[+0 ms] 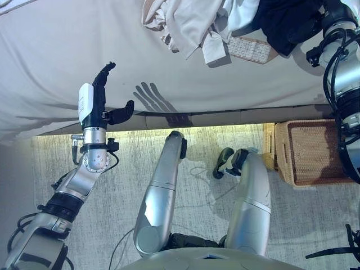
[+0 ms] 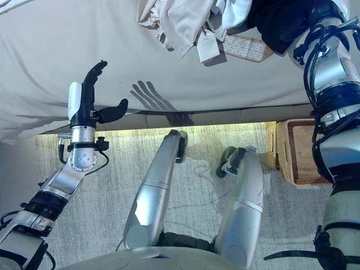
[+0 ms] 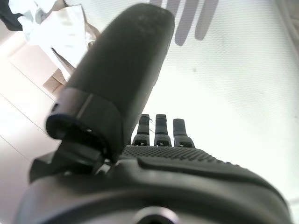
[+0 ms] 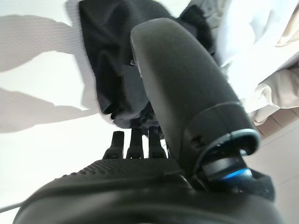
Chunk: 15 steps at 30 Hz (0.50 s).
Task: Pick up the clothes from the bed and place them into the basket
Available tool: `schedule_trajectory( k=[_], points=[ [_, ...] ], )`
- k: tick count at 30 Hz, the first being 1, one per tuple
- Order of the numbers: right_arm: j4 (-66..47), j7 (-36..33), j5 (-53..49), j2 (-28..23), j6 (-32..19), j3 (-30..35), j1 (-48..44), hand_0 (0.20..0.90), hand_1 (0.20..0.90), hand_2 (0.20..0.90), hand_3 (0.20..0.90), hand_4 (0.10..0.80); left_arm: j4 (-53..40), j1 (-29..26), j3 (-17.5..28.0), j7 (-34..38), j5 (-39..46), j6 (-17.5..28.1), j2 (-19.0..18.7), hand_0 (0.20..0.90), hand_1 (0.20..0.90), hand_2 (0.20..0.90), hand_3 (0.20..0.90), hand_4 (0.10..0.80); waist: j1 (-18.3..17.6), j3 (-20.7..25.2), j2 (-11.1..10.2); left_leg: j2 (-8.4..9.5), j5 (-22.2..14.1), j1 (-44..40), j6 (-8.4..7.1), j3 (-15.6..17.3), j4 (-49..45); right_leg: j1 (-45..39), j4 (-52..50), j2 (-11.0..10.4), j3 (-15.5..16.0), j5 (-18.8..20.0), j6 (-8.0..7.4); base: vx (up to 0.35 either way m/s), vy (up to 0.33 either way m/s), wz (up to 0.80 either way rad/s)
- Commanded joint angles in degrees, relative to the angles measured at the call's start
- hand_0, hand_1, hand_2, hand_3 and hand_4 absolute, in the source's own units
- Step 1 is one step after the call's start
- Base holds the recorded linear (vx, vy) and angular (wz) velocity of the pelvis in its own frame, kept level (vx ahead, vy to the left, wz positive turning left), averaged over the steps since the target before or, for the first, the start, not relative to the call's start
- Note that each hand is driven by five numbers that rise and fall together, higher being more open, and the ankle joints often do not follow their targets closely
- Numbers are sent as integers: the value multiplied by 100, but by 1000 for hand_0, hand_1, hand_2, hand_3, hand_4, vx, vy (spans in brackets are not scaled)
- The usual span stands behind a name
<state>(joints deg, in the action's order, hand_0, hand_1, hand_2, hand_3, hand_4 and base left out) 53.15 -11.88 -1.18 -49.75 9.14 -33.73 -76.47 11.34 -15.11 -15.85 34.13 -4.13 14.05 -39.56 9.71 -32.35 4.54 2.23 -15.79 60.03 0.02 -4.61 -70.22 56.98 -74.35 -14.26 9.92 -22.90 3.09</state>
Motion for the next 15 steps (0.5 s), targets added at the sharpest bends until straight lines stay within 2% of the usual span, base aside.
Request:
schedule_trajectory(
  k=[1, 8, 9, 10, 11, 15],
  points=[
    [-74, -68, -151, -373, -117, -474, -1090, 900, 900, 900, 900, 800, -790, 170, 530, 414, -62, 535, -270, 900, 900, 900, 900, 800, 230, 348, 105, 279, -42, -173, 336, 543, 94, -132, 21, 390, 154, 233, 125, -9, -75, 3],
    [334, 363, -616, -308, 278, -636, -1267, 900, 900, 900, 900, 800, -1000, 220, 664, 536, -263, 786, -438, 900, 900, 900, 900, 800, 391, 259, 40, 280, 58, -4, 281, 506, 208, -4, 53, 374, 257, 291, 91, -27, -91, 11],
    [428, 412, -709, -298, 277, -686, -1293, 775, 775, 775, 755, 655, -1010, 203, 645, 550, -319, 801, -460, 900, 900, 900, 900, 800, 413, 258, 35, 285, 70, 19, 261, 487, 218, 9, 65, 369, 270, 304, 87, -12, -81, 6],
    [505, 456, -767, -303, 274, -709, -1312, 514, 514, 514, 450, 350, -1037, 206, 637, 557, -361, 793, -476, 900, 900, 900, 900, 800, 425, 258, 44, 282, 78, 34, 261, 482, 216, 20, 60, 350, 291, 311, 84, 13, -64, 8],
    [541, 505, -861, -304, 299, -725, -1321, 300, 300, 300, 200, 100, -1068, 215, 651, 548, -369, 775, -509, 900, 900, 900, 900, 800, 433, 257, 47, 276, 83, 45, 260, 478, 203, 32, 43, 334, 303, 319, 79, 25, -54, 13],
    [736, 670, -933, -333, 281, -704, -1323, 300, 300, 300, 200, 100, -1073, 211, 691, 518, -280, 793, -643, 900, 900, 900, 900, 800, 441, 257, 38, 247, 85, 74, 235, 472, 159, 36, 32, 306, 330, 346, 43, 15, -57, 8]
  ],
)
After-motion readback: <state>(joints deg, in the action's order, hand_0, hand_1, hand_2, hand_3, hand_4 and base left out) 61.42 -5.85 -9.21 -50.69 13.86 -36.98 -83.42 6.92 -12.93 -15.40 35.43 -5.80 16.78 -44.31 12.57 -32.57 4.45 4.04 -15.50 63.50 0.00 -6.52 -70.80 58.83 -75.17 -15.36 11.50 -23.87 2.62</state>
